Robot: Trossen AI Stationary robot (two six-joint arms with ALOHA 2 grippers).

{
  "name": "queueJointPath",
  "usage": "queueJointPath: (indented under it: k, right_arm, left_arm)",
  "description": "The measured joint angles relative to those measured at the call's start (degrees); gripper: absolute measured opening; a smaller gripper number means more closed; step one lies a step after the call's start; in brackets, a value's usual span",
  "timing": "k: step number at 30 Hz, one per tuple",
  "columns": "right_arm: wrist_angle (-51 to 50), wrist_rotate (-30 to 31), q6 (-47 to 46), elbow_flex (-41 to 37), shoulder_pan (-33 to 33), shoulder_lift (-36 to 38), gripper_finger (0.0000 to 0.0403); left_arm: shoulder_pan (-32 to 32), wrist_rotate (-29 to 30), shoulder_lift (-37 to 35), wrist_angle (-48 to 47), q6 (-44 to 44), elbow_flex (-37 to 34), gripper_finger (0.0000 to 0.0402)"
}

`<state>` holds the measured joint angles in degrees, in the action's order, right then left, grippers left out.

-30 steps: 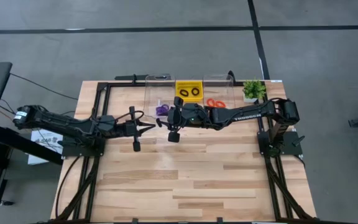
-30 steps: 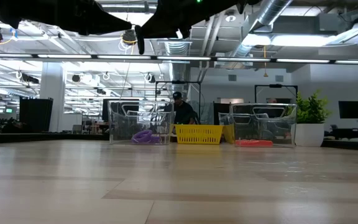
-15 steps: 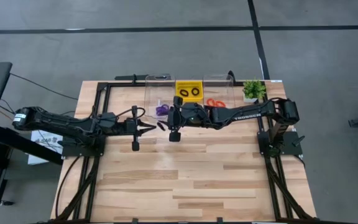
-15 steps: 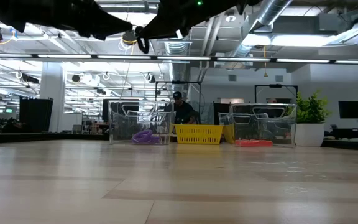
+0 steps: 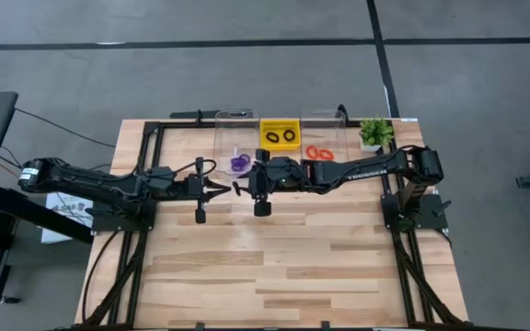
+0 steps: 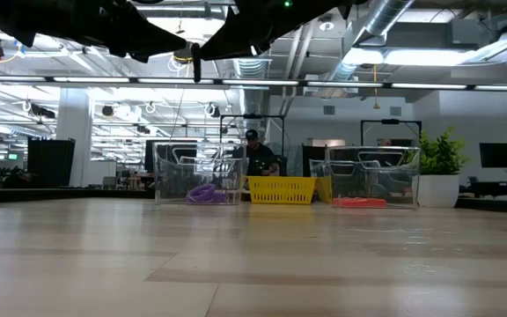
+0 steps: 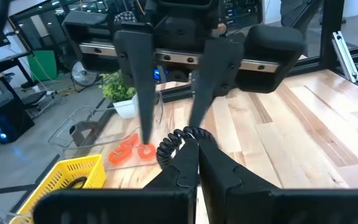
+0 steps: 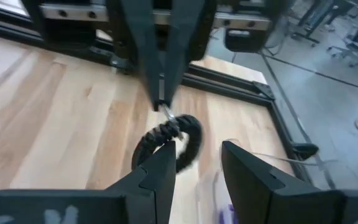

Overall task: Sort spring keychains
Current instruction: Put the black spring keychain into the yellow bin

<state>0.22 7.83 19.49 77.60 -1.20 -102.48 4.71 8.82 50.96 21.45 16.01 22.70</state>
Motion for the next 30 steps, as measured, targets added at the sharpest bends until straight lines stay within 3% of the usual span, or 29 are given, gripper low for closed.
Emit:
queueJointPath:
  k: [11,21,30]
  right_arm:
    - [0.40,-2.52,-4.50,0.00,-1.02,0.00,0.0123]
    - [7.96,-3.34,-4.50,0.00,-0.93,0.00,0.0121]
    - [4.08,-3.37,-4.50,0.00,-0.93,0.00,0.0121]
  left_arm:
    - [0.00,0.42,-0.02,0.00,-0.18,0.00,0.0008]
    - [0.00,0.57,-0.02,0.00,-0.46,0.00,0.0008]
    - [0.00,0.57,-0.02,0.02,-0.45,0.00,0.0008]
